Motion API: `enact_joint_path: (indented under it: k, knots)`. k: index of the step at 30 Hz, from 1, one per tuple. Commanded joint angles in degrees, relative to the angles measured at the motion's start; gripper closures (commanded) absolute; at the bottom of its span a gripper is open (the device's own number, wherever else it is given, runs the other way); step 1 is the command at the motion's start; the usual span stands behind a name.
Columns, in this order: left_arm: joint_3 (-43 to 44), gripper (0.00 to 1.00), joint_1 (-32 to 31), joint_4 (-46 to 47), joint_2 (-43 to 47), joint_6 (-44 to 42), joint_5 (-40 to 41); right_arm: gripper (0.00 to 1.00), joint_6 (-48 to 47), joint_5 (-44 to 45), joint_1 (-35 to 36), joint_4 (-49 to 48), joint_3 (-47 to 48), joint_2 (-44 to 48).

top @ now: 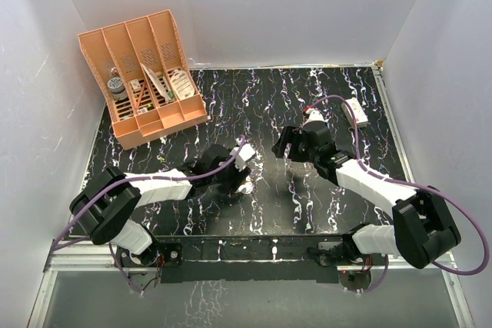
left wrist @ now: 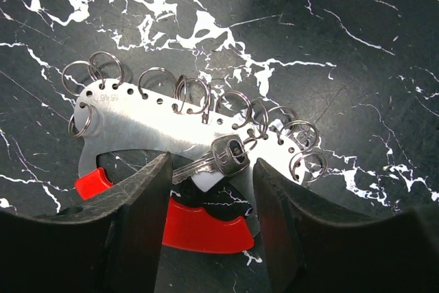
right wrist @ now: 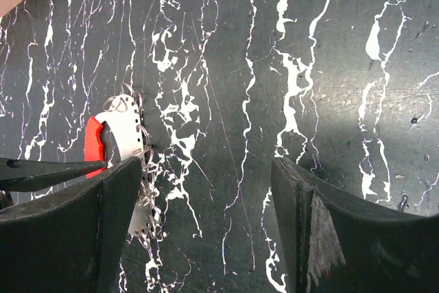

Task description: Put the keys on the keyring

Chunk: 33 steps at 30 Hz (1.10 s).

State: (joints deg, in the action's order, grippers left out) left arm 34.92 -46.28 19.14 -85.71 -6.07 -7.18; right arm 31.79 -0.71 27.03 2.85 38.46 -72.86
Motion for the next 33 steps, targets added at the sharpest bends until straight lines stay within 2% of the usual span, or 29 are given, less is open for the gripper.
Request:
enact_joint_path:
  k: [1, 22, 33]
  knots:
    - [0.5, 0.5, -0.4, 0.8, 2.4, -1.9, 1.1, 0.25, -0.8, -1.0, -0.6, -2.5, -0.5, 1.9]
    - [2.6, 0.5, -1.2, 0.3, -1.0, -4.7, -3.3, 0.25, -0.8, -1.5, -1.3, -2.6, -1.4, 2.3]
    - [3.1, 0.55, -1.2, 1.8, -3.1, -5.3, -4.1, 0.25, -0.8, -1.8, -1.6, -2.9, -1.9, 2.4]
